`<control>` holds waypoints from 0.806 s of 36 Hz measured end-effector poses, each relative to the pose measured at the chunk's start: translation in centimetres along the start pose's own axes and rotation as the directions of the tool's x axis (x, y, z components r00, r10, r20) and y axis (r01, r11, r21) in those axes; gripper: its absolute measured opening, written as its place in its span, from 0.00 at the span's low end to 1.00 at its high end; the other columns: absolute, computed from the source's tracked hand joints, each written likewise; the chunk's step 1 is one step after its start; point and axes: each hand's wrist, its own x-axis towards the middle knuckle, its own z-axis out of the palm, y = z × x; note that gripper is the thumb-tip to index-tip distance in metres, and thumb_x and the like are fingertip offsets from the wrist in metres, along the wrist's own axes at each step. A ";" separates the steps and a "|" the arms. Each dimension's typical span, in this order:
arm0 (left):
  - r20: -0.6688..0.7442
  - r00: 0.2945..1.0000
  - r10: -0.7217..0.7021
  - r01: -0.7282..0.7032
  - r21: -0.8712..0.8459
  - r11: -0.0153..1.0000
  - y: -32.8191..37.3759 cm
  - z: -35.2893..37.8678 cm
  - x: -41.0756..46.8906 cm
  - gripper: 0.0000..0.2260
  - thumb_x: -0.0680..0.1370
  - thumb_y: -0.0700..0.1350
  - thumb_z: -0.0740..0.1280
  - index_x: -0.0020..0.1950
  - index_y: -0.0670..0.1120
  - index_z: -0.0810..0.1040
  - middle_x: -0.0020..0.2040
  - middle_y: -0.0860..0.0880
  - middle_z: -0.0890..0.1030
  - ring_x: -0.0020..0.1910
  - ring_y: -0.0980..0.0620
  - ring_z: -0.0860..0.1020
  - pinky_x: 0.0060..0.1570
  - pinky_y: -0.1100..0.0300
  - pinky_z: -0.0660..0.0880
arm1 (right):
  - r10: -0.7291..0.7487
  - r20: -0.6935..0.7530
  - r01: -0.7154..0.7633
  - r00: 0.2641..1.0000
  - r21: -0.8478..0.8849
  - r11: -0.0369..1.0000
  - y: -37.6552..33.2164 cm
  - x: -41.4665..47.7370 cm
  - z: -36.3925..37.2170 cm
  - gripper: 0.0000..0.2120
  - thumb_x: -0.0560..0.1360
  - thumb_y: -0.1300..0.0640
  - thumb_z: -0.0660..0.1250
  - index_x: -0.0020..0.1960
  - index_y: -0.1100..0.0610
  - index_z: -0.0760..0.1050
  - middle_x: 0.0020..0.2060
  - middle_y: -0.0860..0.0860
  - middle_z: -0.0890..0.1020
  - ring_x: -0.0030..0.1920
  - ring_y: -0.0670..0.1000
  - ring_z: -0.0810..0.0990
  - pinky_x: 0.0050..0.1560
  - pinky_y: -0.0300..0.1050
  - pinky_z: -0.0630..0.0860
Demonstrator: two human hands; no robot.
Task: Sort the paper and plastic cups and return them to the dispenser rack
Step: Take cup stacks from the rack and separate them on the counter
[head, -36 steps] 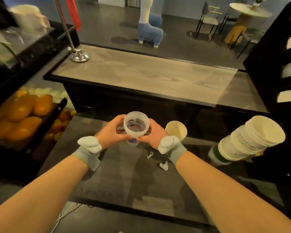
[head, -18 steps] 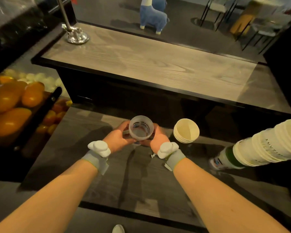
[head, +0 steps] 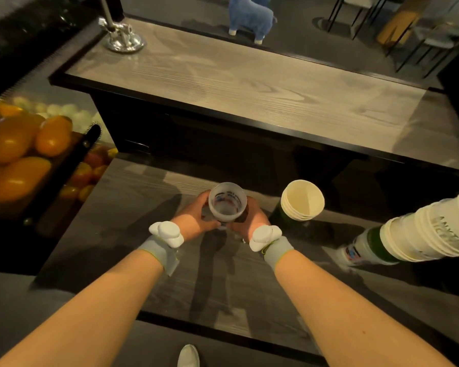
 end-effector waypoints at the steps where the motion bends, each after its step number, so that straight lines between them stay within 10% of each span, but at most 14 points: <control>1: -0.001 1.000 0.008 -0.008 0.009 1.000 0.1 -0.1 -0.3 0.37 0.71 0.40 0.76 0.75 0.50 0.62 0.66 0.51 0.71 0.64 0.53 0.70 0.60 0.60 0.68 | 0.017 0.004 -0.017 1.000 -0.029 0.999 0.1 -0.2 -0.2 0.33 0.70 0.61 0.76 0.72 0.59 0.66 0.62 0.52 0.77 0.63 0.54 0.76 0.61 0.43 0.72; 10: -0.132 0.991 -0.003 0.036 0.246 0.969 1.4 -0.8 -4.6 0.40 0.71 0.52 0.75 0.77 0.48 0.57 0.75 0.44 0.60 0.75 0.43 0.60 0.72 0.49 0.63 | 0.132 0.033 -0.132 0.991 -0.002 0.991 1.7 -5.0 -2.6 0.29 0.71 0.62 0.74 0.69 0.60 0.68 0.61 0.55 0.78 0.63 0.57 0.78 0.63 0.51 0.76; 17: -0.177 0.966 0.189 -0.142 0.248 0.958 6.3 2.2 -7.4 0.24 0.73 0.52 0.72 0.65 0.49 0.69 0.60 0.49 0.66 0.63 0.48 0.69 0.63 0.55 0.69 | 0.169 0.010 -0.169 0.986 0.025 0.985 4.2 -11.0 -7.9 0.29 0.71 0.54 0.75 0.68 0.58 0.70 0.64 0.55 0.77 0.63 0.55 0.77 0.61 0.46 0.75; 29: 0.163 0.869 0.468 -0.494 0.203 0.846 23.1 11.7 -7.6 0.21 0.75 0.50 0.73 0.64 0.51 0.70 0.57 0.54 0.72 0.54 0.58 0.73 0.51 0.70 0.71 | 0.227 -0.148 -0.223 0.963 0.045 0.974 9.0 -20.4 -19.8 0.27 0.71 0.49 0.76 0.65 0.58 0.73 0.59 0.52 0.81 0.60 0.52 0.79 0.59 0.44 0.75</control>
